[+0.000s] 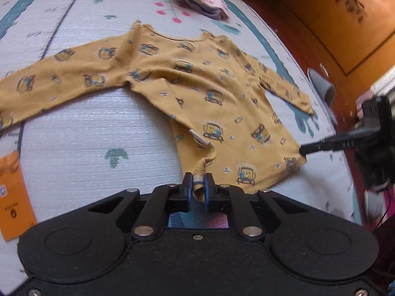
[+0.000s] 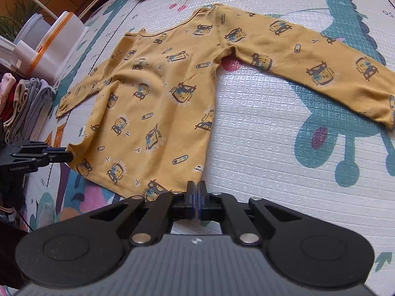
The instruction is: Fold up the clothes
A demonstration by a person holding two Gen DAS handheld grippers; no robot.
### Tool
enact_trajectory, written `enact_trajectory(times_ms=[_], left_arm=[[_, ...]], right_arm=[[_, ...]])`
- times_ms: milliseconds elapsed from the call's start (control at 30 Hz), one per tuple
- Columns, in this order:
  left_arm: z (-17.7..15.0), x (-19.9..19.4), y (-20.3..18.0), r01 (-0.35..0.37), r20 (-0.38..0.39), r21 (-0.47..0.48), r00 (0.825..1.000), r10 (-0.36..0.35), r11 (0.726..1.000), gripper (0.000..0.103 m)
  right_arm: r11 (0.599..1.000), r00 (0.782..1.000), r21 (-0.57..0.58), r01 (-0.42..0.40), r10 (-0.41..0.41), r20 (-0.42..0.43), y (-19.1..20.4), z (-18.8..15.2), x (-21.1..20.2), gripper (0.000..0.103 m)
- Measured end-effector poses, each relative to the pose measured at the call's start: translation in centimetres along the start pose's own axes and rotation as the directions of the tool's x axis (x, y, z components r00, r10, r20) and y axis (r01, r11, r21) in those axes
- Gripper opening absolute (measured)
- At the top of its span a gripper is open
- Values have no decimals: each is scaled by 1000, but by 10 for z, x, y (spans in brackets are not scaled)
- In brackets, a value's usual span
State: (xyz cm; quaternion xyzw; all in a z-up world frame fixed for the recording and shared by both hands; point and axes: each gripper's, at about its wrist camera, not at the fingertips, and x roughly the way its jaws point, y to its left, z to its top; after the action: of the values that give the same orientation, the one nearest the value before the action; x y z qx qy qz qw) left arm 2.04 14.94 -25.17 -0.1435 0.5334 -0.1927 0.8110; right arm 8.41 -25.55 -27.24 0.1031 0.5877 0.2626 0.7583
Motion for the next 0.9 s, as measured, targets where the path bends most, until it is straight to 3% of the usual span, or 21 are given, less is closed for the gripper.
enact_trajectory(times_ms=[100,233,533,700,800,900], left_arm=[[-2,-15,23,46,31,-169,999,-41,985,7],[-15,-15,48,73,7,-371,997,-76,926,6],[-33,-16,69,96,-3,-519,993,-114,849,6],[-26,-26,72,56,-16,-451,997,-71,891,6],[-10,-37,62,-8,0,-336,1000,9,942,6],[4,-43,40,-46,41,-151,998,52,987,6]], right_arm=[[1000,1000,25,-7,7,2,-6,0,-5,4],[999,999,47,-18,19,-27,-10,0,-3,4],[1000,996,22,-7,8,-84,-8,-1,0,4],[1000,990,17,0,3,-144,-11,1,4,4],[1000,989,-15,18,-20,-143,-5,3,2,7],[988,990,-133,81,-96,-107,6,7,-4,13]])
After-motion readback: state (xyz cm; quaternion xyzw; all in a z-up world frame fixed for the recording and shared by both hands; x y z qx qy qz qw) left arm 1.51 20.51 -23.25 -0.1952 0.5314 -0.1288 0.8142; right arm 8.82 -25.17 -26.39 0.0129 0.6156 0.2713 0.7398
